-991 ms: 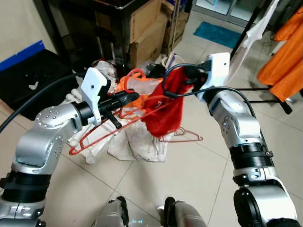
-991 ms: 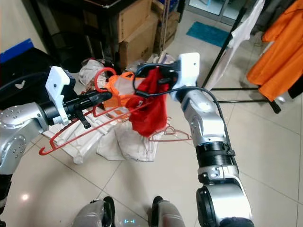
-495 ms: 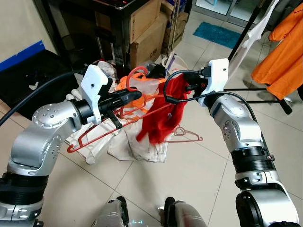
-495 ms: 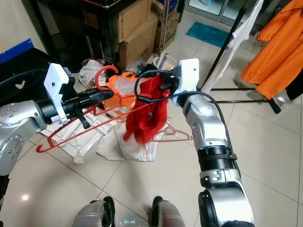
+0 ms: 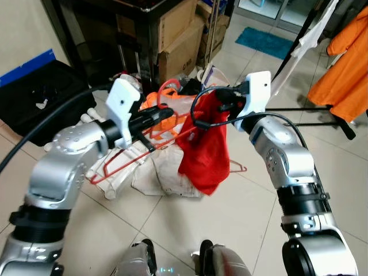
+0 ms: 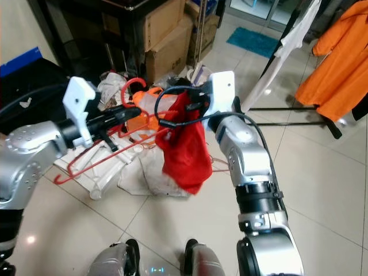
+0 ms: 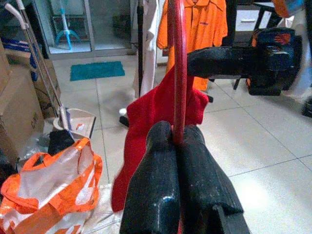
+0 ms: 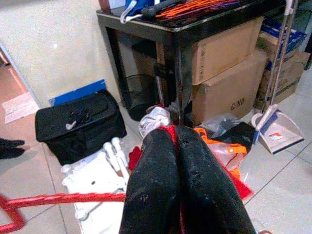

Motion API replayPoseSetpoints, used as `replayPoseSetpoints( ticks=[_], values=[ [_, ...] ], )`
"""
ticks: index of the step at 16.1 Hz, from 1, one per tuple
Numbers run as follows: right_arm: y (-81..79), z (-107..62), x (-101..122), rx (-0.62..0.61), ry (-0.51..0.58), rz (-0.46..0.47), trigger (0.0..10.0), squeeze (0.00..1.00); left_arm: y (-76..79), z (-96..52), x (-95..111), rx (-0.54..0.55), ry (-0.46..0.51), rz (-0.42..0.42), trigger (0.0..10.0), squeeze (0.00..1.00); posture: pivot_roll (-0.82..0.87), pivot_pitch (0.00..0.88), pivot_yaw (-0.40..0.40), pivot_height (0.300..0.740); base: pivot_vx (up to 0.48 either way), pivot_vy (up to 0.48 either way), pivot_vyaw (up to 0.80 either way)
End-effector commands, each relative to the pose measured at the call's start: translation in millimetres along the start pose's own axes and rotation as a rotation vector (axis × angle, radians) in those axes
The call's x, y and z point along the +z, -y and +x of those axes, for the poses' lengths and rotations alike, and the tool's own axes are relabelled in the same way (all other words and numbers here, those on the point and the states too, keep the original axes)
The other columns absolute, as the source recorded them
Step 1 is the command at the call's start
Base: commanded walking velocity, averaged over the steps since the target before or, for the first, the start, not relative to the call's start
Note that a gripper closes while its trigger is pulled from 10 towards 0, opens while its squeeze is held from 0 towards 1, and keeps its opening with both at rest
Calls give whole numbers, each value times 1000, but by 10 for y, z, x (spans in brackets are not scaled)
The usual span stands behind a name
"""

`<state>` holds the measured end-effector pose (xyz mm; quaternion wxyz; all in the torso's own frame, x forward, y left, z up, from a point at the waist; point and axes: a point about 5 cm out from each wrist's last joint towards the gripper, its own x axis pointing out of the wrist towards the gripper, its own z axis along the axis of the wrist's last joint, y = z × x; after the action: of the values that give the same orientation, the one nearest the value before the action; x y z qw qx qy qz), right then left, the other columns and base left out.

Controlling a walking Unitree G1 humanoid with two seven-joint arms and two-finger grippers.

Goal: Hang hanger

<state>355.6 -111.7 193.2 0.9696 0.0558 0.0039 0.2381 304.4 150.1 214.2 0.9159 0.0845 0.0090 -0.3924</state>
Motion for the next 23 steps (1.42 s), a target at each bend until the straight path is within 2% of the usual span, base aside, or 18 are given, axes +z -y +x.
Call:
replayPoseSetpoints(
  ticks=[1, 6, 9, 10, 12, 14, 18, 23],
  values=[
    [-26, -24, 53, 6, 21, 4, 0, 0, 42, 45, -6, -8, 6, 1, 10000, 0, -100, 161, -55, 740, 0, 0, 0],
    [-118, -57, 113, 52, 31, 8, 0, 0, 34, 51, 21, -39, 53, 4, 10000, 0, -103, 159, -56, 740, 0, 0, 0],
    [-185, -98, 202, 194, 33, 9, 0, 0, 42, 22, 29, -120, 51, 38, 10000, 0, -109, 161, -54, 740, 0, 0, 0],
    [-177, -115, 236, 229, 30, 2, 0, 0, 41, 6, 36, -145, 47, 46, 10000, 0, -113, 161, -53, 740, 0, 0, 0],
    [-87, -183, 364, 327, 19, -40, 0, 0, 32, -62, 107, -268, 52, 48, 10000, 0, -117, 160, -51, 740, 0, 0, 0],
    [-97, -231, 432, 401, 14, -66, 0, 0, 28, -61, 165, -306, 68, 56, 10000, 0, -120, 160, -48, 740, 0, 0, 0],
    [-256, -371, 503, 552, 10, -83, 0, 0, -118, 13, 192, -225, 81, 66, 10000, 0, -121, 160, -46, 740, 0, 0, 0],
    [-307, -526, 420, 617, -19, -69, 0, 0, -250, 48, 237, -128, 132, 45, 10000, 0, -128, 161, -44, 740, 0, 0, 0]
  ],
)
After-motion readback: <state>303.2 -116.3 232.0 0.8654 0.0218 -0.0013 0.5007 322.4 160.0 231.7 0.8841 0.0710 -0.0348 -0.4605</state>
